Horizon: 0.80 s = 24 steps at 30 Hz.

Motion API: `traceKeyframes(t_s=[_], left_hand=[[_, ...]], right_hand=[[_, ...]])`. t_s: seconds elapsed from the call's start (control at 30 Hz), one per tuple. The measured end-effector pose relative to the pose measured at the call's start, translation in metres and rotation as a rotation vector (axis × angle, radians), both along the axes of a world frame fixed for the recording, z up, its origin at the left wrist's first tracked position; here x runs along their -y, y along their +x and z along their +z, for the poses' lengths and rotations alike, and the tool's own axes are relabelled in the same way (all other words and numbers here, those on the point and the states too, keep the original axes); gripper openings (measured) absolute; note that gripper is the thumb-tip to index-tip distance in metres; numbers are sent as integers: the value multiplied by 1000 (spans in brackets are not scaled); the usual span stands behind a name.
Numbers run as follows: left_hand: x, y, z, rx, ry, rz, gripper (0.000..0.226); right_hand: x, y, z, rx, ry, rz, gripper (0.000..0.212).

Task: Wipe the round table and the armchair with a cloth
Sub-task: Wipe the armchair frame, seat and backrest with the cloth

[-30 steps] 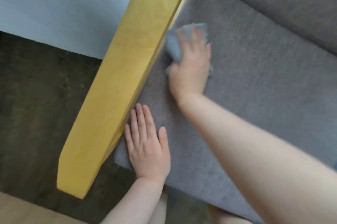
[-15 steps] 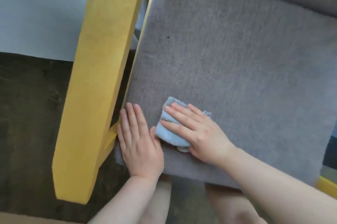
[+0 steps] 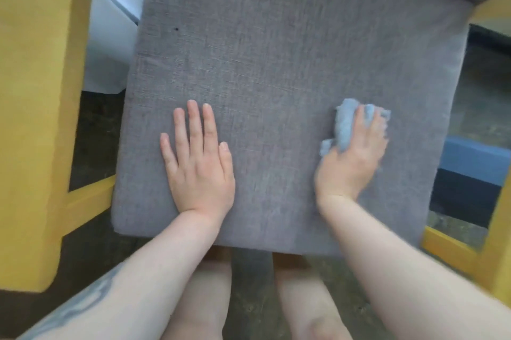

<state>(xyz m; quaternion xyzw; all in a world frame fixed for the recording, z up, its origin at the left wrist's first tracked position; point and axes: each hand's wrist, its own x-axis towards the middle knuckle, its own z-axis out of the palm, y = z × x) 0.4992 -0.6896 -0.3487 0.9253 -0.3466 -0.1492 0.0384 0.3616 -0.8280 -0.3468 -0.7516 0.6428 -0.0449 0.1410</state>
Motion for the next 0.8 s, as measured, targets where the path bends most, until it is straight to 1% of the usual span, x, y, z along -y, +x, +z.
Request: traceKeyframes(t_s=[0.03,0.07,0.1,0.13,0.17,0.2,0.23,0.27,0.3,0.33,0.37,0.4,0.43,0.47,0.5,0.53,0.57,0.6,0.63,0.67,0.7,0.73,0.77,0.8], left_hand=[[6,-7,-2,2,-3,-19,60],[10,-12,-3,10,-5,-34,60],[14,-15,-5,21,-3,-45,60],[15,-16,-6,28,-1,-51,60],[14,-16,-7,29,0,-53,60],[13,-16,-6,26,1,-52,60],[13,-16,-5,27,4,-45,60],[15,-19,-4,30,7,-26,60],[19,-23,-3,33,8,5,60],[26,-30,-3,36,7,42,60],[33,-36,-3,38,4,69,60],[40,-43,-4,36,1,77,60],[47,-47,-5,32,-1,69,60],[50,-50,-6,29,-4,50,61],[52,-51,-7,29,-6,31,61],[53,-51,-8,29,-2,19,61],[52,-51,-8,29,6,15,60],[52,-51,-8,30,11,18,60],[53,-53,-7,27,10,18,60],[55,-55,-6,22,4,8,60],[58,-57,-6,17,-5,-8,60],[61,-59,-7,15,-13,-21,61],[63,-60,-7,13,-16,-24,61],[63,-60,-8,10,-18,-23,62]], right_hand=[[-20,14,3,40,18,38,68],[-41,17,4,105,82,249,69],[-59,7,6,166,146,566,68],[-60,-15,10,174,184,854,67],[-41,-45,11,124,164,1060,66],[-16,-74,11,41,121,1097,66],[8,-96,11,-11,102,915,65],[30,-103,12,-6,80,563,65],[41,-98,10,27,24,143,63],[38,-77,5,56,-19,-193,63],[26,-48,3,58,-52,-277,65],[9,-27,2,71,-45,-120,67],[-13,-20,-1,105,-5,188,67],[-29,-31,-1,145,38,527,65],[-29,-51,-3,154,50,762,63],[-18,-76,-1,116,62,873,63],[-8,-99,0,68,54,798,65],[-2,-111,2,39,38,564,66],[-1,-112,3,13,-8,214,67],[-10,-95,3,32,-40,-131,68],[-22,-68,5,66,-25,-297,70],[-35,-46,9,97,9,-245,71],[-52,-39,12,139,68,-10,71],[-67,-47,12,179,115,304,68]])
